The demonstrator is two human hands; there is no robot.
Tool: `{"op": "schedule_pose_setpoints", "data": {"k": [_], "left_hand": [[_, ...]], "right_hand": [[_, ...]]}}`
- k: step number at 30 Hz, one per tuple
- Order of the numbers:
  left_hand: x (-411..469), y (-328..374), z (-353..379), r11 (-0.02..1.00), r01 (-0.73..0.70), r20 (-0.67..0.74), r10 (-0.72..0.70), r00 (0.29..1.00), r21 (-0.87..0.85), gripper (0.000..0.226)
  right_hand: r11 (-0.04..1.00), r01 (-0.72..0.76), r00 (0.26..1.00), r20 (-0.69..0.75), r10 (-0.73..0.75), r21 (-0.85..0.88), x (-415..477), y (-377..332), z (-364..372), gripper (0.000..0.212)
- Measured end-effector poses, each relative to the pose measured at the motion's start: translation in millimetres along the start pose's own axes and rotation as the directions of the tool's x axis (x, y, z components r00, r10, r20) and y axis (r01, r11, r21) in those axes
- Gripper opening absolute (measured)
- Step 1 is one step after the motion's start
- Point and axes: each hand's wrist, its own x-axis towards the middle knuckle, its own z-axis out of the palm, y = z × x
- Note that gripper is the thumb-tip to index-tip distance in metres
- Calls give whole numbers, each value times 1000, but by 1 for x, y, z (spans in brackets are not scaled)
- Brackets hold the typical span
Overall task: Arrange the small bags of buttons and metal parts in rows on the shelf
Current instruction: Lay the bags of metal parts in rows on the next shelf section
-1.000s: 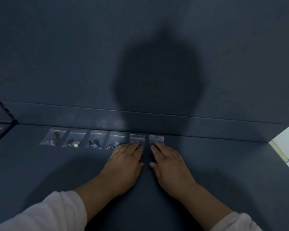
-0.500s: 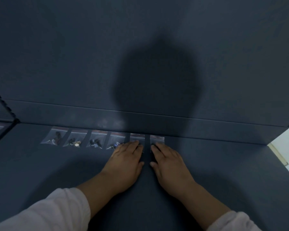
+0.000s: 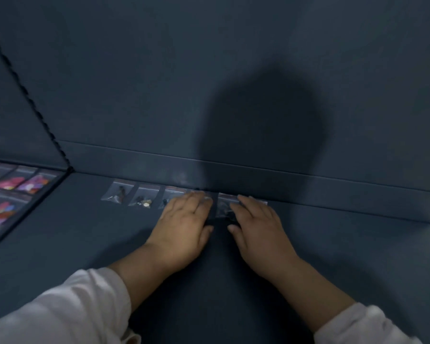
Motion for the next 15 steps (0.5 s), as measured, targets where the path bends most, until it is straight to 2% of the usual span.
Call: {"op": "schedule_pose_setpoints", "data": {"k": [7, 15], "left_hand": [[-48, -50, -37, 992, 88, -74, -81, 994, 94, 58], [-150, -137, -92, 962, 245, -166, -223, 960, 123, 49]], "right_hand": [[995, 98, 993, -70, -98, 0, 12, -64, -6, 55], [956, 294, 953, -71, -294, -17, 21, -200, -12, 52]]}}
